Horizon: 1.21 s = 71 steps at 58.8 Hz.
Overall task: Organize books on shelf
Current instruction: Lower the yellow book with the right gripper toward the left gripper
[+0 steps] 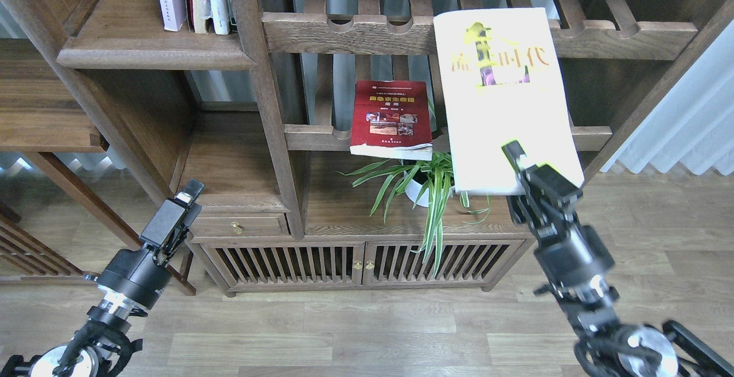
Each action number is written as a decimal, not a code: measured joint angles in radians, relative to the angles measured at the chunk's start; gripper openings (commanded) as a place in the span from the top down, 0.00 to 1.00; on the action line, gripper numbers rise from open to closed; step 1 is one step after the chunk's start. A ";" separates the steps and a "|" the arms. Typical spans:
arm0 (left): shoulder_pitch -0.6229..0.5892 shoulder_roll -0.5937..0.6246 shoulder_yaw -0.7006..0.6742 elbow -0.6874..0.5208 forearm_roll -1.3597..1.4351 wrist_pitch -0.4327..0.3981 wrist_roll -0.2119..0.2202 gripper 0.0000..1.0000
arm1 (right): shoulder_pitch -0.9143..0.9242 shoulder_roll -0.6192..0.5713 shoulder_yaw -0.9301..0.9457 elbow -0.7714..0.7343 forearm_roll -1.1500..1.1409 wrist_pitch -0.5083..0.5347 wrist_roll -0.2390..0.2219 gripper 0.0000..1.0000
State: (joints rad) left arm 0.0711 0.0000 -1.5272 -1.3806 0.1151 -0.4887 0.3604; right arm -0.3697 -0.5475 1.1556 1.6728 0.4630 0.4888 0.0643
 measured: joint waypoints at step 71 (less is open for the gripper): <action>0.172 0.000 0.268 0.039 -0.373 0.000 0.011 0.01 | 0.036 -0.020 -0.349 -0.258 0.009 0.000 -0.042 0.96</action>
State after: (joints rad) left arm 0.2435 0.0001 -1.2592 -1.3419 -0.2583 -0.4887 0.3712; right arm -0.3337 -0.5679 0.8068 1.4143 0.4717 0.4887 0.0219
